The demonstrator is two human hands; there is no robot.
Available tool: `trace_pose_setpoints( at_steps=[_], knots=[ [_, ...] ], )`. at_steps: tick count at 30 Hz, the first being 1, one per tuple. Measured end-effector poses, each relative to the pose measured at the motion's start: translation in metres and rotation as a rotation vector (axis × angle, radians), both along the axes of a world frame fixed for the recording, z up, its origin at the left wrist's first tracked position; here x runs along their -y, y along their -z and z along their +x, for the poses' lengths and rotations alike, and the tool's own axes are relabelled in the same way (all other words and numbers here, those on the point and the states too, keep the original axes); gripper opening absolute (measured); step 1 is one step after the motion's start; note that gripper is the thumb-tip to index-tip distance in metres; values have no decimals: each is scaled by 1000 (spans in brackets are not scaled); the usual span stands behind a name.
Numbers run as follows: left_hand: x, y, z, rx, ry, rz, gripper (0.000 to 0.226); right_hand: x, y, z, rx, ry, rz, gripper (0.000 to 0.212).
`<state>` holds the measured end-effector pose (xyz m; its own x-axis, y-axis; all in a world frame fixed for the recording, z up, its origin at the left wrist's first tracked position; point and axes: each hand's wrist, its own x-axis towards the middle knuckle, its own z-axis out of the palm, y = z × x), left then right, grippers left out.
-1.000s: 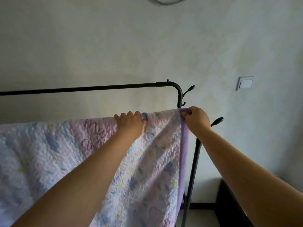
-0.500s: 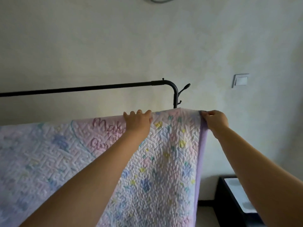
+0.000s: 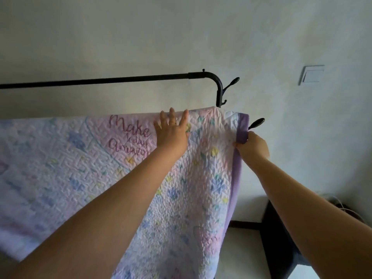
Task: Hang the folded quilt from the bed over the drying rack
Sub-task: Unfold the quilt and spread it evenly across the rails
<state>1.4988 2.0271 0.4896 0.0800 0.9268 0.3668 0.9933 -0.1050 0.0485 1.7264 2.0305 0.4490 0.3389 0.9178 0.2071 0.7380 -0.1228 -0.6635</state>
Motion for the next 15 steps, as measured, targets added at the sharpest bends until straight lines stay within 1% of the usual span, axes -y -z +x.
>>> trace_pose_setpoints(
  at_steps=[2,4,7,9,10,11,12,13,15],
  knots=[
    [2,1,2,4,6,-7,62,2,2,1,25,25,32,24],
    [5,2,7,-2,-4,-17,63,2,1,0,9,11,20,23],
    [14,10,19,14,-6,-44,69,6,3,-3,-59,-138,-68,23],
    [26,23,31,9,40,-25,70,9,9,-4,-113,-212,-134,27],
    [33,33,38,5,78,-13,65,10,13,-4,-120,-227,-158,27],
    [38,44,45,25,126,-25,55,11,17,-5,-114,-231,-173,26],
    [44,53,53,80,169,-75,45,11,20,-6,-110,-229,-178,24],
    [48,63,62,149,189,-148,40,11,21,-7,-116,-225,-178,23],
    [50,79,78,244,187,-243,42,10,19,-14,-96,-219,-171,24]
  ],
)
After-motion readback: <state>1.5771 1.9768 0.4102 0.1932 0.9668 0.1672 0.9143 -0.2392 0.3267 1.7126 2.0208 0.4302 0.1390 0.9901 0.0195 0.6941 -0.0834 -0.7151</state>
